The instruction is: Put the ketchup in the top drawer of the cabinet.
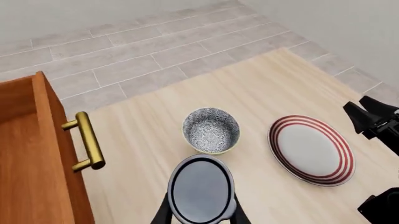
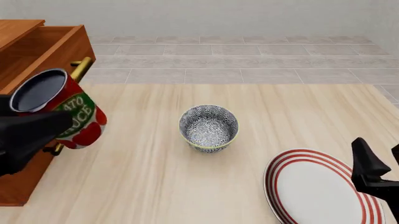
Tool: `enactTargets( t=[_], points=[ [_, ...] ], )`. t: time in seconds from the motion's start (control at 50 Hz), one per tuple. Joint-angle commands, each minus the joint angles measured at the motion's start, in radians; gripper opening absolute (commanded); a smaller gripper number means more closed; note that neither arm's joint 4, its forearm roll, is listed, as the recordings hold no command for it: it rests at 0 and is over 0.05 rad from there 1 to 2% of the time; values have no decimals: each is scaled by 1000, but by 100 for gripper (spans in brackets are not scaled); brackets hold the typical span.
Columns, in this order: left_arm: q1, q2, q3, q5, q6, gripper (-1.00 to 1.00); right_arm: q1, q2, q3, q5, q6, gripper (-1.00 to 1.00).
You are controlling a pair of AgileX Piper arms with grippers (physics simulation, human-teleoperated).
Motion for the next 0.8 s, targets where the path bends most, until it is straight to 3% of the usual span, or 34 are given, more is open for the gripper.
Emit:
enactTargets(
  t=[0.02,0.2,0.24,0.28,0.5,0.58,0.72,0.8],
  points=[
    [42,-19,-134,131,6,-100,8,90,0,-88,-9,100],
    [41,-11,-264,205,16,-100,12,155,0,-151,-8,100],
    [49,2,-303,221,-8,-100,11,163,0,-159,-6,100],
    [68,6,-337,231,36,-100,11,164,0,-160,-3,100],
    [112,43,-399,311,64,-100,10,169,0,-164,3,100],
    [191,38,-426,315,96,-100,8,197,0,-190,4,100],
    [242,82,-494,337,87,-100,6,250,0,-243,9,100],
    [252,101,-521,342,27,-100,5,294,0,-288,11,100]
  ],
)
